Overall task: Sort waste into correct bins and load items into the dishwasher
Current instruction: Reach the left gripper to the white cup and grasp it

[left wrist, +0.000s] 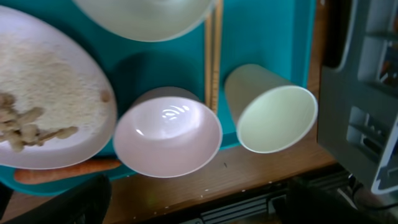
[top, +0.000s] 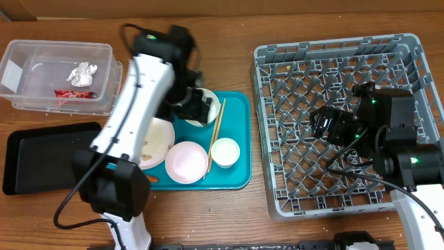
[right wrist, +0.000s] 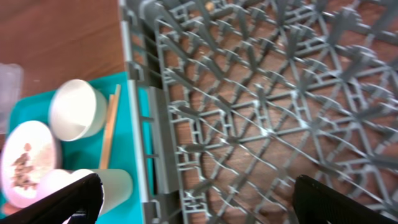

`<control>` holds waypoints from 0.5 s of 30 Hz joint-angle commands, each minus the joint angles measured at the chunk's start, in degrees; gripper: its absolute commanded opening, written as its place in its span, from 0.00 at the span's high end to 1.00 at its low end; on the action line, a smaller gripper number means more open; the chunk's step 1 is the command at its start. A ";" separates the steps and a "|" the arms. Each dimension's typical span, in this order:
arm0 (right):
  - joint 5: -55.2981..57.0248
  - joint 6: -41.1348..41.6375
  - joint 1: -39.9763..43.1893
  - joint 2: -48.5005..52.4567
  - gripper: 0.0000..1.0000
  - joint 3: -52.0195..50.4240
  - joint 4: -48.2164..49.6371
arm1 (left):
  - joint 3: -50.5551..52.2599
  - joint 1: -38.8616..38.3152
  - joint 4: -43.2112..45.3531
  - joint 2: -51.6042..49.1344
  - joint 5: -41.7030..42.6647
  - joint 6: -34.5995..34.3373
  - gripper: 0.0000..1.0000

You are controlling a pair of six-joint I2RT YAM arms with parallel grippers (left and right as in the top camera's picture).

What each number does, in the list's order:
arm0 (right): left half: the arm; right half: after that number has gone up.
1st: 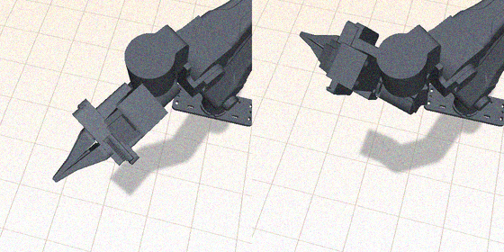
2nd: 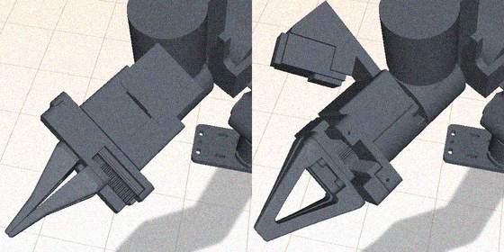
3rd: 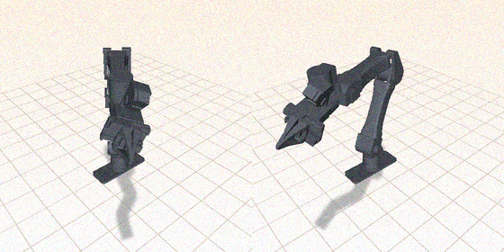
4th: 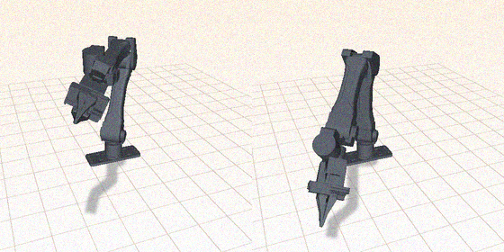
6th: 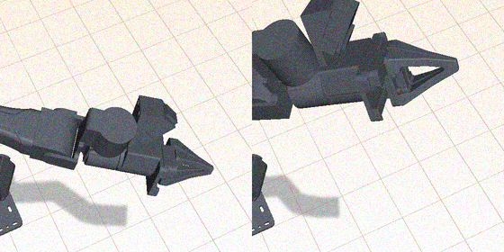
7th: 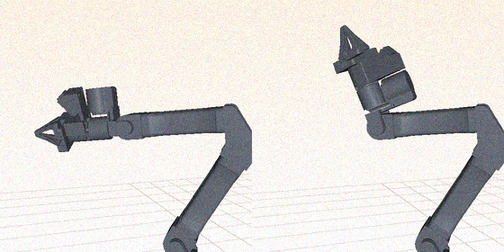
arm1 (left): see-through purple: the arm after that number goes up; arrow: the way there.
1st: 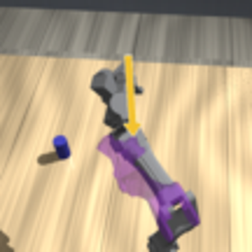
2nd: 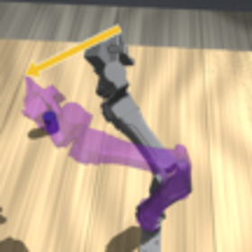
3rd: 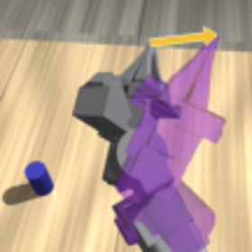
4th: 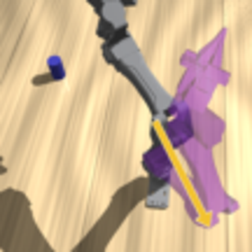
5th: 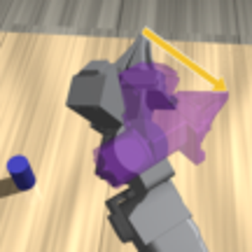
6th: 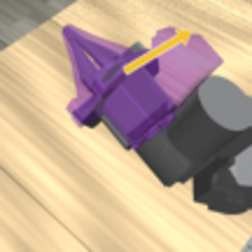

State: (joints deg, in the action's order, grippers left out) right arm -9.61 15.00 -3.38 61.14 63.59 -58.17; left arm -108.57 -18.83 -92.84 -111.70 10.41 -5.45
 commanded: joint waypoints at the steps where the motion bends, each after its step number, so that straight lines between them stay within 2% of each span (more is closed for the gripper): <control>1: 5.95 0.31 0.20 -0.13 0.00 1.42 -1.18 | 1.51 -4.57 0.44 -0.68 1.03 1.64 0.08; 4: 9.64 0.28 0.20 -0.13 0.00 1.40 -3.45 | 3.28 -7.87 1.44 -0.70 1.05 1.40 0.09; 9: 9.77 0.24 0.20 0.00 0.00 1.36 -6.43 | 8.59 -10.10 4.02 -0.70 1.03 -0.61 0.15; 14: 9.84 0.00 0.20 0.02 0.00 1.29 -7.78 | 15.72 -10.23 9.75 -0.70 1.05 -3.41 0.26; 15: 10.01 0.00 0.20 0.09 0.00 1.29 -7.93 | 16.98 -10.23 11.17 -0.70 1.07 -3.65 0.31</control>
State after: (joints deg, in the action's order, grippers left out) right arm -0.71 14.96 -3.38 61.14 63.64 -66.02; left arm -95.50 -28.86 -84.27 -111.81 10.98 -7.03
